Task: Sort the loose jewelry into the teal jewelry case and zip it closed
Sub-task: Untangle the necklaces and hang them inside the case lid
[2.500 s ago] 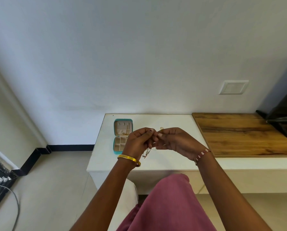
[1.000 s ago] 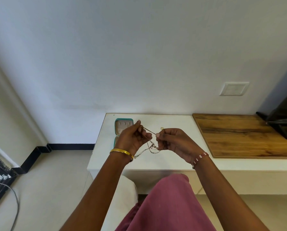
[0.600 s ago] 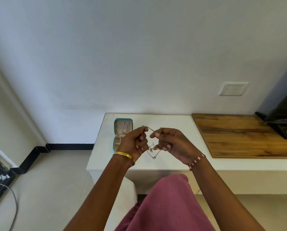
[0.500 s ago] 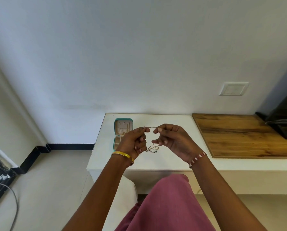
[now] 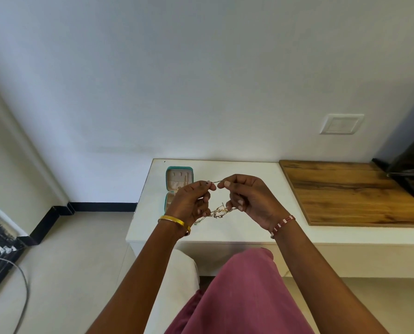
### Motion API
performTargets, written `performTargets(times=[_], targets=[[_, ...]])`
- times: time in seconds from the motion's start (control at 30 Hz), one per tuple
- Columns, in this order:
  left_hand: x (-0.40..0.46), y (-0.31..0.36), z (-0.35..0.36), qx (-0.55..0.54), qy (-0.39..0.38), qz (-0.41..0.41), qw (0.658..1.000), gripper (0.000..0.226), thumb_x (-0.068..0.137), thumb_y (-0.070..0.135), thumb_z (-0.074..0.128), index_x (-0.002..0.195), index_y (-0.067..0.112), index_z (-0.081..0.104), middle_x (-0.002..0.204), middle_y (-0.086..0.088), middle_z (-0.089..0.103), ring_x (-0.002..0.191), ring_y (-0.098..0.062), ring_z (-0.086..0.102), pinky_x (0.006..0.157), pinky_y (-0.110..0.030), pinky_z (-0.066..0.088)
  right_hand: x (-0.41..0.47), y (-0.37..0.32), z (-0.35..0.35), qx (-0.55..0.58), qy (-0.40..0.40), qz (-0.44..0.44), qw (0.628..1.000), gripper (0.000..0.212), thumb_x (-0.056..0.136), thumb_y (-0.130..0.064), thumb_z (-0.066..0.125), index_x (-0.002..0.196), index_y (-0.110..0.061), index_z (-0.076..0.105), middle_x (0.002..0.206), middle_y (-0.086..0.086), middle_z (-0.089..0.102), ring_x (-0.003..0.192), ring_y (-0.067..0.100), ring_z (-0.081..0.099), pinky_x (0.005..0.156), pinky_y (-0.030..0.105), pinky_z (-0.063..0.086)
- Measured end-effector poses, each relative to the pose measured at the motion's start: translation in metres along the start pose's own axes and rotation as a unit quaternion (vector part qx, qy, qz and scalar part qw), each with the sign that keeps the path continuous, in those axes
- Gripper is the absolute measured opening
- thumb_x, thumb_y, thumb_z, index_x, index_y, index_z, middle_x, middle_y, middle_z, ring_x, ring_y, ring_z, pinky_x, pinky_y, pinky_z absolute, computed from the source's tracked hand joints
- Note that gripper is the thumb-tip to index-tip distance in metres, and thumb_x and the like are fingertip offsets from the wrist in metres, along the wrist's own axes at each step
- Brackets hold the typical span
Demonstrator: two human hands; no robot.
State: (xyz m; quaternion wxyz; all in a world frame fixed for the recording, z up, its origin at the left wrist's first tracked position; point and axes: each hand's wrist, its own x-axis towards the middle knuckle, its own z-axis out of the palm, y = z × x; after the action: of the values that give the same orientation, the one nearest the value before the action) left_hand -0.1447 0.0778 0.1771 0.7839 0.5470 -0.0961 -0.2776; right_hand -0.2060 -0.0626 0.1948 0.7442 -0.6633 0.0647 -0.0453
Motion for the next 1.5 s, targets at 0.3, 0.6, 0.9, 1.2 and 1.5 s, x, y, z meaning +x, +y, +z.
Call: performTargets(times=[0.3, 0.6, 0.9, 1.2, 1.5], targets=[[0.012, -0.013, -0.022, 0.116, 0.056, 0.032, 0.991, 0.023, 0.091, 0.013, 0.047, 0.073, 0.016, 0.062, 0.046, 0.02, 0.059, 0.04, 0.002, 0.054, 0.049, -0.016, 0.049, 0.016, 0.014, 0.003, 0.006, 0.046, 0.022, 0.999, 0.013, 0.086, -0.002, 0.057, 0.079, -0.004, 0.067, 0.067, 0.01, 0.061, 0.059, 0.02, 0.056, 0.064, 0.03, 0.054], [0.035, -0.029, -0.062, 0.175, 0.123, 0.036, 0.976, 0.016, 0.09, 0.012, 0.049, 0.089, 0.005, 0.063, 0.076, -0.008, 0.058, 0.066, -0.017, 0.058, 0.063, -0.017, 0.054, 0.053, 0.041, 0.017, -0.105, 0.111, 0.009, 0.988, 0.006, 0.082, 0.001, 0.062, 0.085, 0.005, 0.066, 0.06, 0.005, 0.063, 0.05, 0.005, 0.06, 0.059, 0.017, 0.054], [0.083, -0.043, -0.098, 0.249, 0.208, 0.039, 0.945, 0.023, 0.09, 0.017, 0.051, 0.1, 0.001, 0.064, 0.087, -0.008, 0.063, 0.074, -0.022, 0.059, 0.067, -0.015, 0.049, 0.121, 0.082, 0.033, -0.28, 0.154, -0.041, 0.947, 0.003, 0.08, -0.005, 0.066, 0.078, -0.004, 0.068, 0.071, 0.003, 0.065, 0.061, 0.002, 0.057, 0.057, 0.002, 0.042], [0.151, -0.06, -0.126, 0.317, 0.29, 0.043, 0.902, 0.023, 0.087, 0.023, 0.056, 0.098, 0.005, 0.066, 0.092, -0.008, 0.068, 0.075, -0.019, 0.057, 0.062, -0.016, 0.046, 0.195, 0.125, 0.031, -0.394, 0.169, -0.103, 0.898, 0.005, 0.081, -0.012, 0.067, 0.083, -0.008, 0.066, 0.083, 0.007, 0.067, 0.076, 0.019, 0.057, 0.067, 0.018, 0.046], [0.207, -0.079, -0.144, 0.305, 0.324, 0.036, 0.895, 0.022, 0.087, 0.024, 0.056, 0.1, 0.009, 0.066, 0.083, 0.001, 0.062, 0.063, -0.002, 0.053, 0.05, 0.003, 0.039, 0.254, 0.163, 0.019, -0.473, 0.18, -0.236, 0.83, 0.021, 0.084, -0.025, 0.056, 0.081, -0.007, 0.065, 0.088, 0.009, 0.059, 0.089, 0.009, 0.041, 0.071, 0.008, 0.037]])
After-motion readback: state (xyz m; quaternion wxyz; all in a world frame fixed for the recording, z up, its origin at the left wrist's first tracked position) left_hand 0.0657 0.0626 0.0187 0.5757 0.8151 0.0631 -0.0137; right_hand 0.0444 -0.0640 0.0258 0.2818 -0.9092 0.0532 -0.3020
